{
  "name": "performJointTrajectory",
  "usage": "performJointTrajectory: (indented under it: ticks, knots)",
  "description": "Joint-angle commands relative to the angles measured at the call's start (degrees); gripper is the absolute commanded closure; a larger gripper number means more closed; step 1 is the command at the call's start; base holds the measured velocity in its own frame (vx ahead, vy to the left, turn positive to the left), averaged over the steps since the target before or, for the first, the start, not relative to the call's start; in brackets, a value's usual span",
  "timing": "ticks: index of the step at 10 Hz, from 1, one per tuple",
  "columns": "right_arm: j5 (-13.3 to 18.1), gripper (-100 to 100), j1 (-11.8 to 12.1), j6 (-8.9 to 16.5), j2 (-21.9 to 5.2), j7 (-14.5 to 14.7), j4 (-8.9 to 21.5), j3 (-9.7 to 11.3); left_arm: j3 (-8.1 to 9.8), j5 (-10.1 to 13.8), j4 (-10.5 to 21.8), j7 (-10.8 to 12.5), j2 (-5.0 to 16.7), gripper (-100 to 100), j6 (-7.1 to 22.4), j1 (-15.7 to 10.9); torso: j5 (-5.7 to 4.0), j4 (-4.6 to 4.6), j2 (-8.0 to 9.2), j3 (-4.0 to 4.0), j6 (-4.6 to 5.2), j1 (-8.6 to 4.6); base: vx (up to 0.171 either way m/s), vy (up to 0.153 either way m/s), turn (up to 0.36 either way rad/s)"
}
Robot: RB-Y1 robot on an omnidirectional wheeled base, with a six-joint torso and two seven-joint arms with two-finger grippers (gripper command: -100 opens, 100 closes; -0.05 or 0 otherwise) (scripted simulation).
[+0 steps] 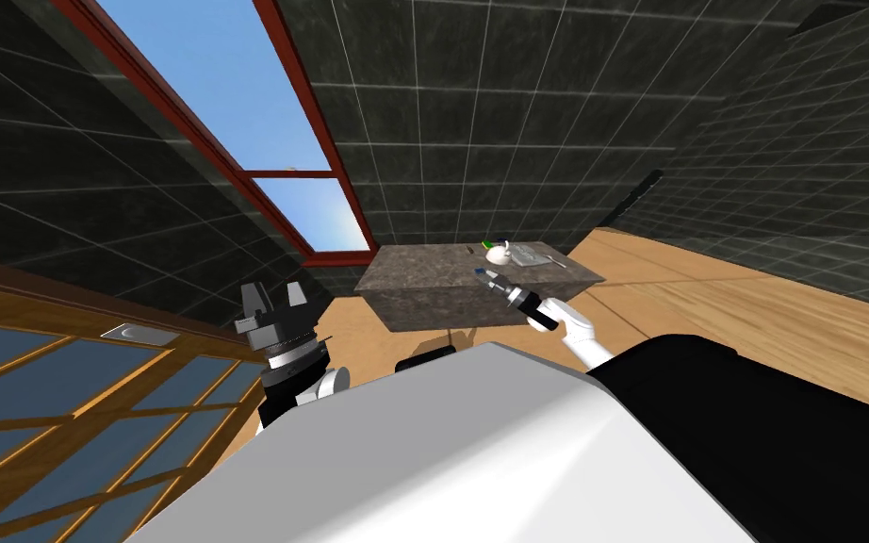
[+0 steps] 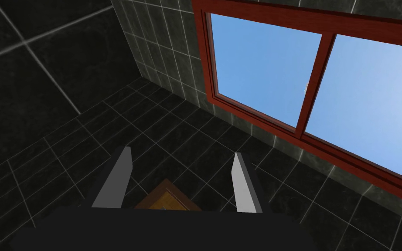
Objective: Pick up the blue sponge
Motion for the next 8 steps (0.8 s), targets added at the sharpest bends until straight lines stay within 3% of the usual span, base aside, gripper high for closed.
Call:
performJointTrajectory:
  ticks: [1, 2, 3, 4, 5, 6, 7, 8]
  knots:
    - [1.4, -100, -0.1, -1.1, -1.0, 0.4, 2.9, 0.1, 0.0, 0.0, 0.0, 0.0, 0.0, 0, 0.0, 0.0, 0.0, 0.0, 0.0, 0.0, 0.0, 0.0, -0.011, 0.007, 0.13]
    - [3.8, -100, -0.4, -2.3, -3.5, 0.6, 4.7, 0.6, 0.0, 0.0, 0.0, 0.0, 0.0, 0, 0.0, 0.0, -0.01, 0.0, 0.0, 0.0, 0.05, -0.01, -0.013, 0.012, 0.235]
    - [4.0, -100, -0.4, -2.3, -3.5, 0.6, 6.4, 0.6, 0.0, 0.0, 0.0, 0.0, 0.0, 0, 0.0, 0.0, 0.0, 0.0, -0.01, -0.01, 0.0, 0.0, -0.01, 0.004, 0.138]
    - [6.4, -100, -0.8, -3.5, -6.0, 0.9, 8.6, 1.1, 0.01, 0.0, 0.0, 0.0, 0.0, 0, 0.0, 0.0, -0.01, 0.0, -0.01, -0.01, 0.05, -0.02, -0.012, 0.011, 0.291]
    - [6.7, -100, -0.8, -3.5, -6.0, 0.9, 9.8, 1.1, 0.0, 0.0, 0.0, 0.0, 0.0, 0, 0.0, 0.0, 0.0, 0.0, -0.02, -0.01, -0.01, -0.01, -0.008, 0.002, 0.103]
    - [8.9, -100, -1.1, -4.8, -8.5, 1.1, 11.9, 1.7, 0.01, 0.0, 0.0, 0.0, 0.0, 0, 0.0, 0.0, -0.01, 0.0, -0.01, -0.01, 0.07, -0.03, -0.009, 0.007, 0.176]
    - [9.3, -100, -1.1, -4.8, -8.5, 1.1, 13.2, 1.7, 0.0, 0.0, 0.0, 0.0, 0.0, 0, 0.0, 0.0, -0.01, 0.0, -0.02, -0.01, 0.01, -0.02, -0.007, 0.004, 0.154]
    - [11.7, -100, -1.5, -6.1, -11.0, 1.3, 15.3, 2.4, 0.01, 0.0, 0.0, 0.0, 0.0, 0, 0.0, 0.0, -0.01, 0.0, -0.02, -0.01, 0.05, -0.02, -0.007, 0.009, 0.266]
